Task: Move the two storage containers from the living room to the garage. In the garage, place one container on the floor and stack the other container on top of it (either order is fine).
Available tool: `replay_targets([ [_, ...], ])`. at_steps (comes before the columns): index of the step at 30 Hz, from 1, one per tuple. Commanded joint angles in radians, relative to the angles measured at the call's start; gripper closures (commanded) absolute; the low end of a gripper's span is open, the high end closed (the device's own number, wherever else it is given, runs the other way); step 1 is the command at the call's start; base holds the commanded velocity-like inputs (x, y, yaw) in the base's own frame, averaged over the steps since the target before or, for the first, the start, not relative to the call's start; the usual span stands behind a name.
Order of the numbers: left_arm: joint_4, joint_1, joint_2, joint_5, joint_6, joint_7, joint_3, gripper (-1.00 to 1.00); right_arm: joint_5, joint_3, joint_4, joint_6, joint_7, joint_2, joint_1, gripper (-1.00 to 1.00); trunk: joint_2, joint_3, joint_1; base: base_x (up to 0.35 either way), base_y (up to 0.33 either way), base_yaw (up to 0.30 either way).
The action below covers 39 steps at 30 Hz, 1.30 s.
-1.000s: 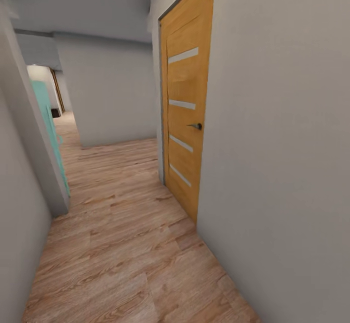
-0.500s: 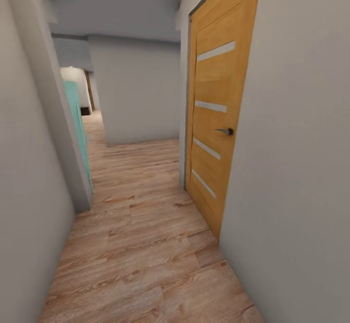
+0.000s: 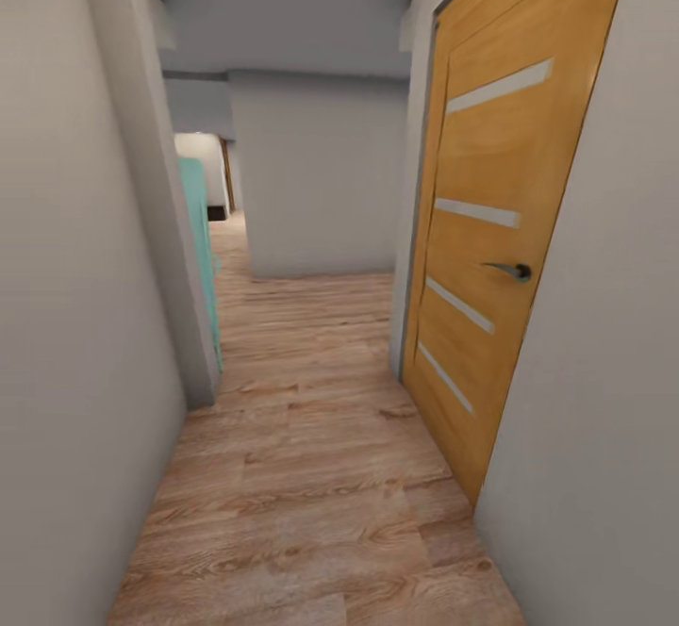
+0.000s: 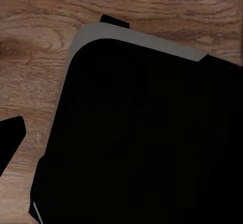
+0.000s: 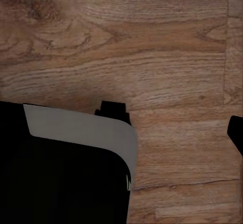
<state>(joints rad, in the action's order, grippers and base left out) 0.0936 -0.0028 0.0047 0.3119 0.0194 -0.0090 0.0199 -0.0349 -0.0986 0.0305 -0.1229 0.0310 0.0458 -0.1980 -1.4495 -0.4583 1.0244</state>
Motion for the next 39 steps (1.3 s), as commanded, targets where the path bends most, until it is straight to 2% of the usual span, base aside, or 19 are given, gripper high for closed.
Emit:
replay_targets([
  [1,0.000,0.000,0.000,0.004,0.002,-0.001,0.002,-1.00,-0.003,-0.006,0.003,-0.006,0.001,0.000,-0.001,-1.00,0.000,-0.001,0.001,0.321,0.000,0.298],
  [10,0.000,0.000,0.000,0.004,0.002,-0.001,0.002,-1.00,-0.004,-0.006,0.003,-0.006,0.001,0.000,-0.001,-1.00,0.000,-0.001,0.001,0.322,0.000,0.251],
  [23,0.000,0.000,0.000,0.004,0.001,-0.001,0.002,-1.00,-0.005,-0.009,0.003,-0.004,0.001,0.002,-0.001,-1.00,0.000,-0.001,0.001,0.321,-0.007,0.014],
  [39,0.000,0.000,0.000,0.003,0.001,-0.001,0.001,-1.00,-0.007,-0.012,0.003,-0.003,0.004,0.001,-0.001,-1.00,0.000,-0.001,0.001,0.321,-0.101,0.000],
])
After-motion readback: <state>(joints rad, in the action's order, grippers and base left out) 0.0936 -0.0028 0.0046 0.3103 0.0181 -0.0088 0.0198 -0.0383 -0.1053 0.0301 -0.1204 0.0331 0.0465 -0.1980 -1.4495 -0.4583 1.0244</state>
